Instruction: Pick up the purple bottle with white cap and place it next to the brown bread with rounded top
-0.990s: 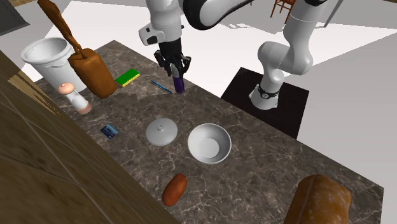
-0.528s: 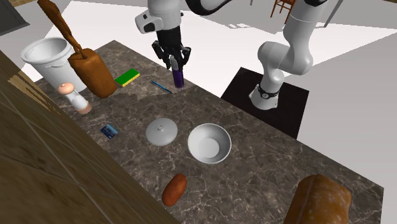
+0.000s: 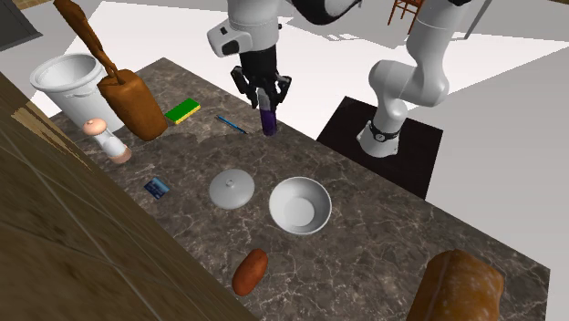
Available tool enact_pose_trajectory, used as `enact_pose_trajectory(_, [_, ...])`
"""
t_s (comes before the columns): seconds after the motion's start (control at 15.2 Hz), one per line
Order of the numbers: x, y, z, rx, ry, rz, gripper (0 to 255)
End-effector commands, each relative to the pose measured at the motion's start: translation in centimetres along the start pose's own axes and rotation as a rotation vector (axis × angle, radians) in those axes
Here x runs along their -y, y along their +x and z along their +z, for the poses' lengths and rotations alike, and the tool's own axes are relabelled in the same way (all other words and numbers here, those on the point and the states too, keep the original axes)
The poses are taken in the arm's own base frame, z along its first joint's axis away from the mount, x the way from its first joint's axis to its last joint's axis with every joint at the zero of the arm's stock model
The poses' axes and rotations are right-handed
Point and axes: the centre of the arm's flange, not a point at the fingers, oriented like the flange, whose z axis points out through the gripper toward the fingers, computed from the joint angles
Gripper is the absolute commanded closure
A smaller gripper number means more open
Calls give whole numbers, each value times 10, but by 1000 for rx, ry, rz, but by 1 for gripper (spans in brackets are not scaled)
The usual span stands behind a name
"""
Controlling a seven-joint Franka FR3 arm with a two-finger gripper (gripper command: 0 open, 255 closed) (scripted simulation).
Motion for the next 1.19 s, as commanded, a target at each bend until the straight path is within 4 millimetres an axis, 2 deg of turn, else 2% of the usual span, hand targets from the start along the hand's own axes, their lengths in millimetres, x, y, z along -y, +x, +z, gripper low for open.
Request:
enact_pose_trajectory(0.0, [26,9,0,0,-1,1,255])
enact_pose_trajectory(1.12, [225,112,2,0,-1,1,255])
